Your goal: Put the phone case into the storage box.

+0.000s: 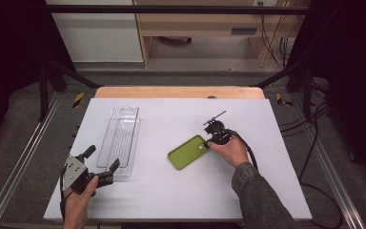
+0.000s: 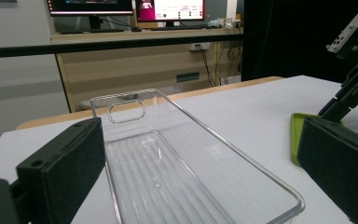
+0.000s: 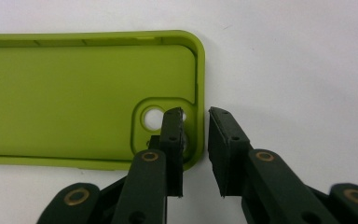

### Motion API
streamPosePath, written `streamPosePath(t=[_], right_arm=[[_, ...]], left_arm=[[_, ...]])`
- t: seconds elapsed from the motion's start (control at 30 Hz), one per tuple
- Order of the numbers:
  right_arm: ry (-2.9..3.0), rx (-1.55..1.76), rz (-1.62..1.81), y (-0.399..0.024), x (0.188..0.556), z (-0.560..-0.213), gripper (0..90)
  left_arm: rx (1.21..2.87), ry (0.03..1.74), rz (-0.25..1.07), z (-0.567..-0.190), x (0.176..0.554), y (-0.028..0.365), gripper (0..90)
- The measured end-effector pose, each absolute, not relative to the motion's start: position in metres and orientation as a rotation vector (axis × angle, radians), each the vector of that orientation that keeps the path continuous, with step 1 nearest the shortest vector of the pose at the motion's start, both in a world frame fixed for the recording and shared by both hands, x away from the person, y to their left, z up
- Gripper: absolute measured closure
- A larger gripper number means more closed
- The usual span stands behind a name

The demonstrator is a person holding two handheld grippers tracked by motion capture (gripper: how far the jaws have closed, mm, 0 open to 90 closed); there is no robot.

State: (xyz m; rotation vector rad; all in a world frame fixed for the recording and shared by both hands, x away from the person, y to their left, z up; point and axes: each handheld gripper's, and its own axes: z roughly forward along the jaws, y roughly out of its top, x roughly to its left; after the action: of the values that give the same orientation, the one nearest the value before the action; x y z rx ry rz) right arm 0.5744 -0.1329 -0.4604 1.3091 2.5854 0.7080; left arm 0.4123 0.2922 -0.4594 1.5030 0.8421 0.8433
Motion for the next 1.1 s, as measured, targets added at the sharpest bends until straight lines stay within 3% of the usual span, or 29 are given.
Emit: streamPosePath(t=[1.1], right_arm=[[2.602, 1.288, 0.695, -0.1329, 0.576, -0.4611, 81.3]], left_arm=[[1.511, 0.847, 0.844, -0.4598, 0.4124, 0.2921, 0.9]])
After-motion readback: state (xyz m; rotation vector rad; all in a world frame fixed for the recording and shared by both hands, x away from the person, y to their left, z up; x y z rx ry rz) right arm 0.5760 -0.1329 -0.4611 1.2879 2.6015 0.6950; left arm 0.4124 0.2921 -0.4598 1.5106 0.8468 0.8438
